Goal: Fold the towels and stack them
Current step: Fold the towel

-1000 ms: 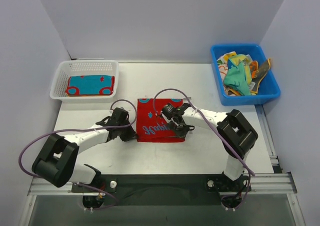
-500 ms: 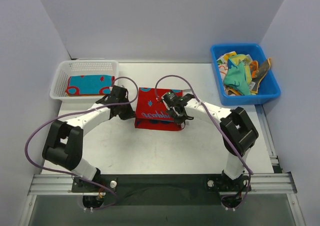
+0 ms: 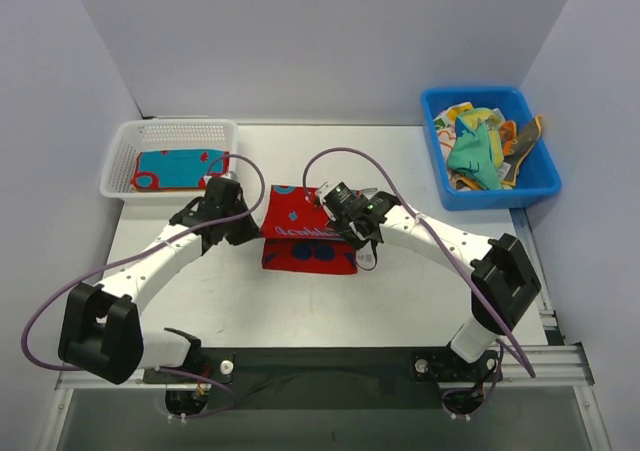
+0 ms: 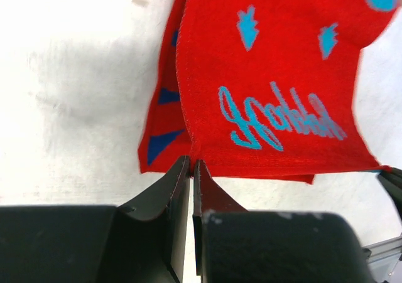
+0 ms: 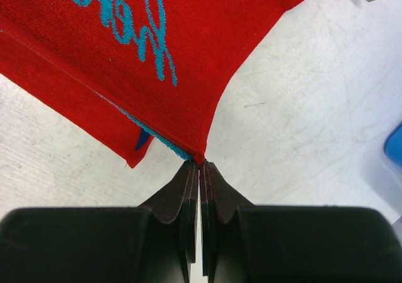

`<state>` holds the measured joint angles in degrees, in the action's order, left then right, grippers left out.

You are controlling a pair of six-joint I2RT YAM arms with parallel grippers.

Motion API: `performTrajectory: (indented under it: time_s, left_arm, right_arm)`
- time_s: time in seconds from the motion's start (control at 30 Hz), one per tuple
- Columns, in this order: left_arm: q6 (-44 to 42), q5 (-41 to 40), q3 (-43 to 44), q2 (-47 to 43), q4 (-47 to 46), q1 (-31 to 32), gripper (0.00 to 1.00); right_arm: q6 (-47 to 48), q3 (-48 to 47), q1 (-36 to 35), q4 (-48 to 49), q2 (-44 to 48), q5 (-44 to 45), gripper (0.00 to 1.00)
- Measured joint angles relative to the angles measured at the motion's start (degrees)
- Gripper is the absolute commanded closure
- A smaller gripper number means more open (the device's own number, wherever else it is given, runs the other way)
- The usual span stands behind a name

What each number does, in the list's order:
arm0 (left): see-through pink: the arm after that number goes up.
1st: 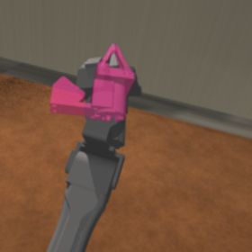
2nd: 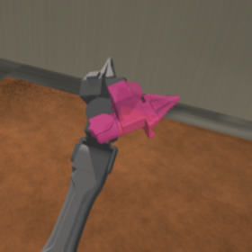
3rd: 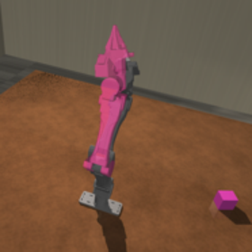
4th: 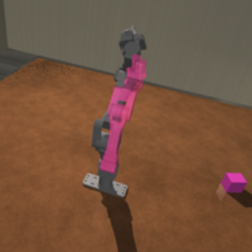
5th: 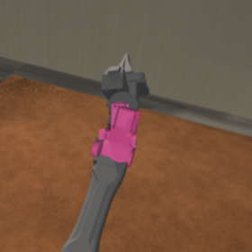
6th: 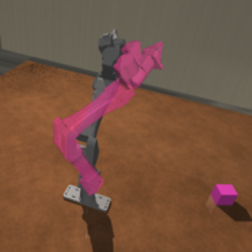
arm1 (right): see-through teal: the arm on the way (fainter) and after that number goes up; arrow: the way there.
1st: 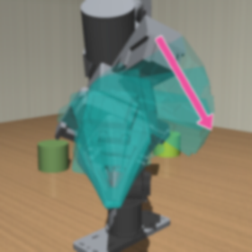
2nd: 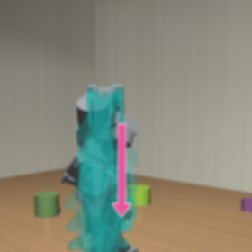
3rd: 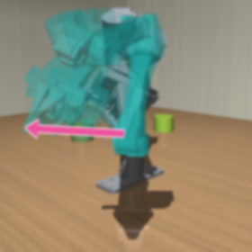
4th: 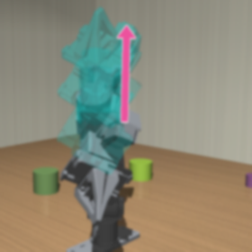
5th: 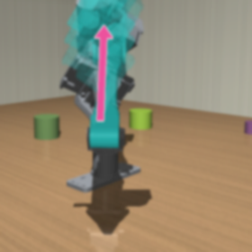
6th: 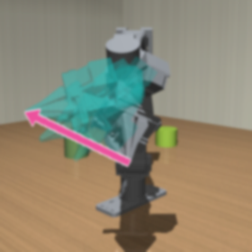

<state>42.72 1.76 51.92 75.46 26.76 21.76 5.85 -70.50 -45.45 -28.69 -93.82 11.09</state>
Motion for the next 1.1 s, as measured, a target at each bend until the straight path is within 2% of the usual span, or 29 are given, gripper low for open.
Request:
performTrajectory:
  time_s: [0.17, 0.33, 0.7, 0.8, 0.83, 0.87, 0.9, 0.97, 1.1]
  left_arm:
    - [1.3, 1.6, -8.7, -0.3, -1.5, 0.3, 1.0]
    - [3.5, 3.3, -15.9, 1.0, -3.7, 1.9, 1.0]
    - [6.2, 4.6, -18.9, 1.7, -10.2, 3.0, 1.0]
    - [6.4, 4.6, -19.6, 1.0, -11.0, 3.1, 1.0]
    - [6.4, 4.5, -19.8, 0.8, -11.0, 3.1, 1.0]
    - [6.4, 4.4, -19.9, 0.6, -11.0, 3.1, 1.0]
    - [6.4, 4.3, -20.1, 0.3, -10.9, 3.1, 1.0]
    - [6.4, 3.8, -20.2, -0.2, -10.5, 3.3, 1.0]
    - [6.4, 3.7, -20.4, -1.7, -9.1, 3.7, 1.0]
  right_arm:
    - [-1.6, 2.8, -1.8, 0.1, -1.0, -2.4, 1.0]
    - [-3.4, 5.7, -2.5, 0.7, -6.4, -6.9, 1.0]
    - [-4.4, 7.3, -2.2, 1.0, -8.9, -9.1, 1.0]
    - [-4.7, 7.3, -1.8, 1.0, -8.9, -9.5, 0.98]
    - [-4.8, 7.4, -1.7, 1.0, -8.9, -9.5, 0.93]
    - [-4.9, 7.4, -1.7, 1.1, -8.8, -9.6, 0.92]
    - [-5.0, 7.6, -1.7, 1.2, -8.7, -9.5, 0.92]
    - [-5.2, 8.2, -1.7, 1.6, -8.2, -9.4, 1.0]
    - [-6.5, 9.5, -1.5, 1.9, -6.6, -9.0, 1.0]
